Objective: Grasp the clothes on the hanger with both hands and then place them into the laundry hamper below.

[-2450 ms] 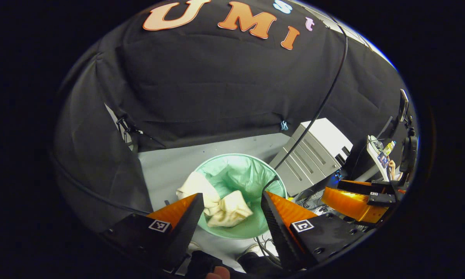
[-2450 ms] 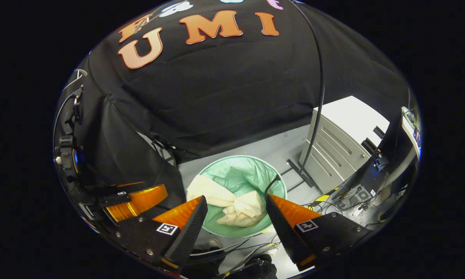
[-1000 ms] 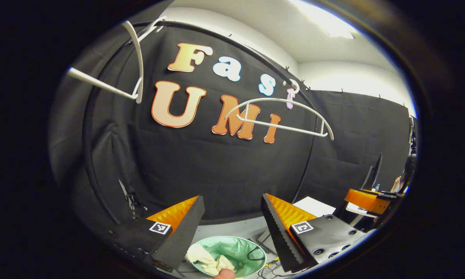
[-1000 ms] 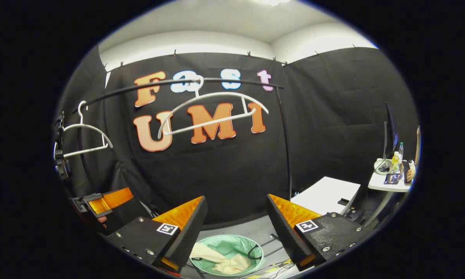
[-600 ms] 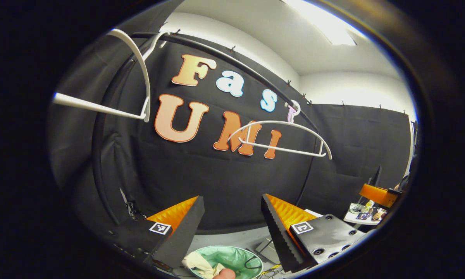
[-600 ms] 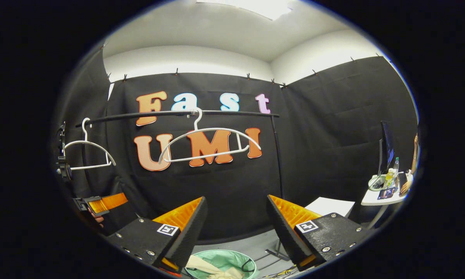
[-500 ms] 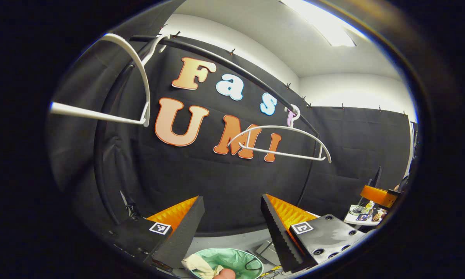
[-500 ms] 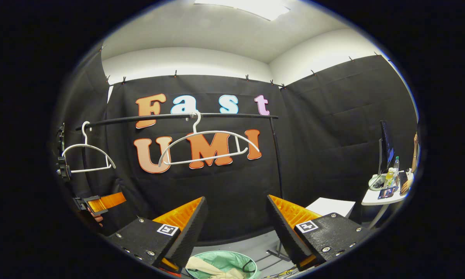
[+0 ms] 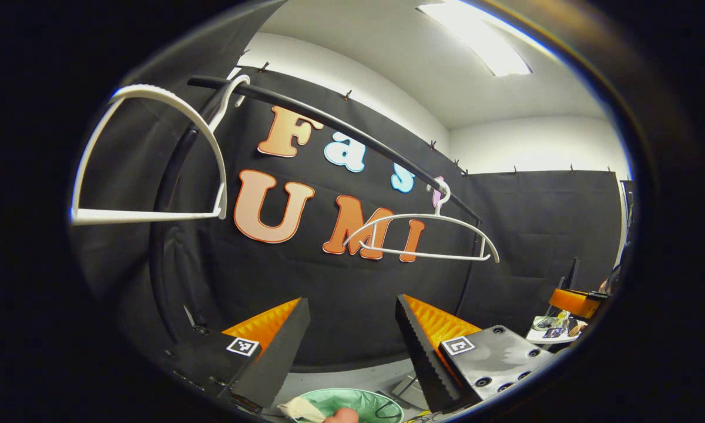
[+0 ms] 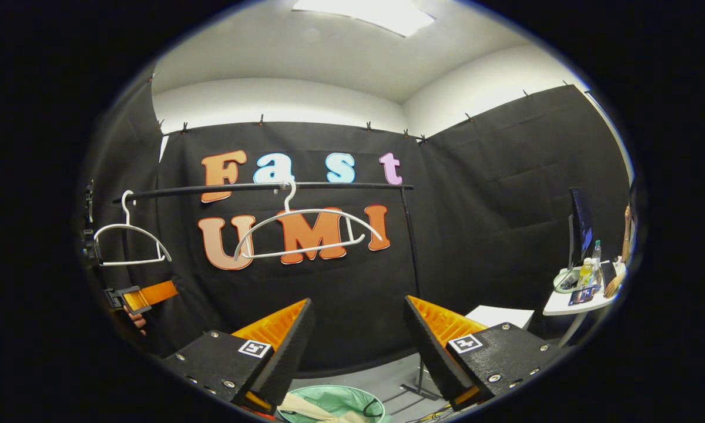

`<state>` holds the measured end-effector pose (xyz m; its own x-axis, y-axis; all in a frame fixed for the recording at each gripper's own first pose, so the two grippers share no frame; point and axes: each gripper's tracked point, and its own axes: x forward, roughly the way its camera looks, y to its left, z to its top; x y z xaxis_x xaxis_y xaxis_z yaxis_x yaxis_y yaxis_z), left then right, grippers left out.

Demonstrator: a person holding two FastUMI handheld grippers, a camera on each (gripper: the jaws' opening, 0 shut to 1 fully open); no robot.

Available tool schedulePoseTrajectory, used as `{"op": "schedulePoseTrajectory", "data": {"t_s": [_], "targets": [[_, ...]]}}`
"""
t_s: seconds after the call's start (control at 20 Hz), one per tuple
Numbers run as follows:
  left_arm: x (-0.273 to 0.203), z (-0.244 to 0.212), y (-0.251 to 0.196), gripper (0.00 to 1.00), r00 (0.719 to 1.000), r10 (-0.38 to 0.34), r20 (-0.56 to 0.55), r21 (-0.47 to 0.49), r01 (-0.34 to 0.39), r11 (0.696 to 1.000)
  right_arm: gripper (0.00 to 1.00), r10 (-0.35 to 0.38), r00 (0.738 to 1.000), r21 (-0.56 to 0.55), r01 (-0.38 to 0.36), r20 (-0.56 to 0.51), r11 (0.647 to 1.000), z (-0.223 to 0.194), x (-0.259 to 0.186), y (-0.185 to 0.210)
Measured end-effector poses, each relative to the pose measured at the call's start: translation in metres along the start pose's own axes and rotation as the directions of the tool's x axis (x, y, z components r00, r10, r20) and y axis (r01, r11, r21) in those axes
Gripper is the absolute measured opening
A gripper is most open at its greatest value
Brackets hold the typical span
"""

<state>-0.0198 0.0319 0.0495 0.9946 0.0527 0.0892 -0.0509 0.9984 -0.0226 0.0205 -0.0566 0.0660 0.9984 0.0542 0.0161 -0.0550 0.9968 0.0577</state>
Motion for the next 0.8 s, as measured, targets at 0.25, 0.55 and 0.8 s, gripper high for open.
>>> {"op": "schedulePoseTrajectory", "data": {"t_s": [0.25, 0.55, 0.8], "targets": [[0.005, 0.003, -0.002, 0.97, 1.0, -0.005, 0.005, -0.019, 0.005, 1.0, 0.94, 0.004, 1.0, 0.009, -0.004, -0.01, 1.0, -0.004, 0.001, 0.002], [0.005, -0.001, 0.0, 0.97, 1.0, 0.001, -0.001, -0.004, -0.001, 1.0, 0.94, 0.004, 1.0, 0.007, -0.004, -0.017, 1.0, -0.007, 0.002, 0.001], [0.006, -0.004, 0.001, 0.97, 1.0, 0.003, -0.013, -0.007, -0.003, 1.0, 0.94, 0.008, 0.999, 0.008, -0.008, -0.038, 1.0, -0.016, 0.003, 0.004]]}}
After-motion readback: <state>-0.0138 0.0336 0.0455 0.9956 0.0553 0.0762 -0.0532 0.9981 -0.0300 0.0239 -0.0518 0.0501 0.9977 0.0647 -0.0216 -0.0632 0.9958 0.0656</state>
